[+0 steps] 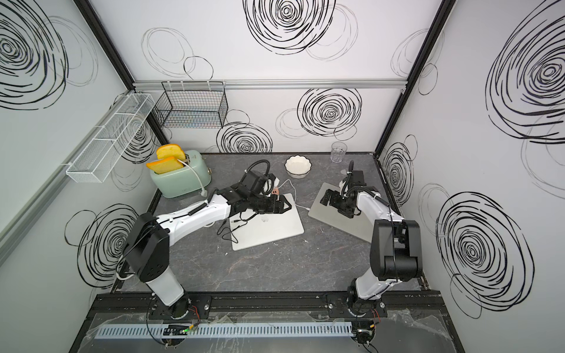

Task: Unplug the laptop charger
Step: Remove the charging cable from the laptop.

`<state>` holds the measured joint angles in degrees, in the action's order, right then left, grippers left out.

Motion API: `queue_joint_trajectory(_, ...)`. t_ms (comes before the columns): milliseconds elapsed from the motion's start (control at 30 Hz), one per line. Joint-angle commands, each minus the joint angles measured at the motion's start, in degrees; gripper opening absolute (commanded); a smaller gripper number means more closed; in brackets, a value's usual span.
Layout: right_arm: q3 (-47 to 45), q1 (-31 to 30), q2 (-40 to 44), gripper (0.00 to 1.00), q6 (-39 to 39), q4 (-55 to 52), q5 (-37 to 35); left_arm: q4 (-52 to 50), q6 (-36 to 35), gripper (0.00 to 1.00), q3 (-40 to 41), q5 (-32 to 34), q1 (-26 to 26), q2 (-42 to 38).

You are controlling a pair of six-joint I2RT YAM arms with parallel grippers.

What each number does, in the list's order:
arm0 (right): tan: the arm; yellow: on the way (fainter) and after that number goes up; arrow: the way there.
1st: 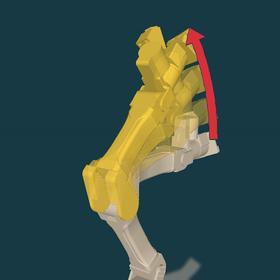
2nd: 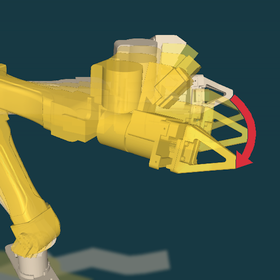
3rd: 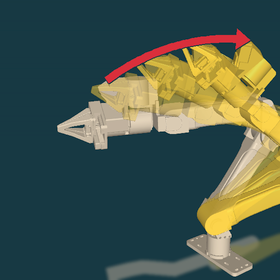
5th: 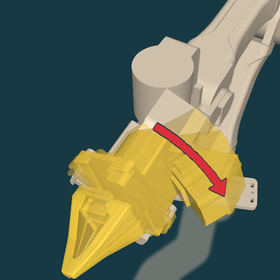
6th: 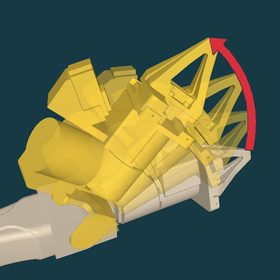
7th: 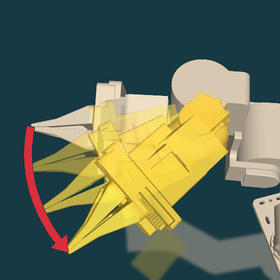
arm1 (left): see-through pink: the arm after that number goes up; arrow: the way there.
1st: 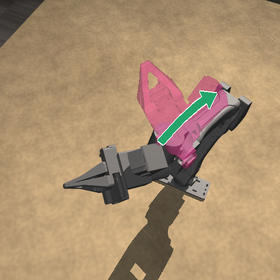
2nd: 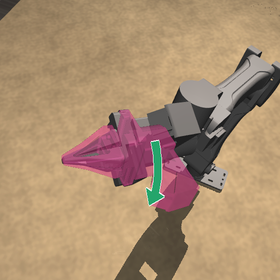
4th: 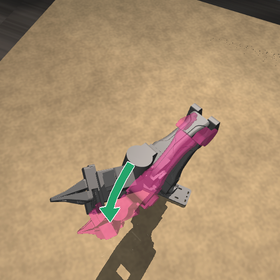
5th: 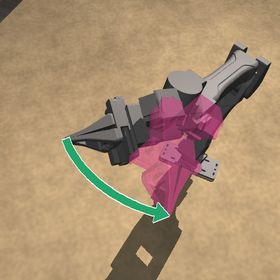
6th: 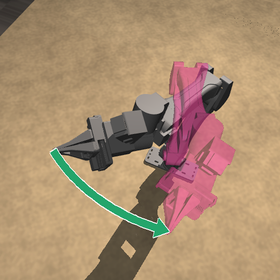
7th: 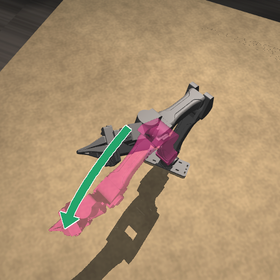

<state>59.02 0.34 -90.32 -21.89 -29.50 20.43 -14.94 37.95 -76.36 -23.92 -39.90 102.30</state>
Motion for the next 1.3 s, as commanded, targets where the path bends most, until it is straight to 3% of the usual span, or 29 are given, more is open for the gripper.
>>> queue_joint_trajectory(0,-2.4,1.1,2.8,0.99,-0.9,1.1,0.1,6.4,5.7,0.79,-6.3,-5.0,-2.0,6.0)
queue_joint_trajectory(200,-5.1,1.5,4.1,0.99,-1.7,3.1,0.0,11.2,12.4,0.74,-11.3,-5.6,-4.5,15.0)
queue_joint_trajectory(533,-5.1,1.5,3.3,0.99,-2.0,4.1,0.4,12.2,20.0,0.72,-17.9,0.7,-4.8,24.7)
queue_joint_trajectory(1267,-6.8,0.1,3.6,0.99,-2.5,4.0,-0.5,16.6,33.5,0.68,-15.0,11.7,-1.4,31.4)
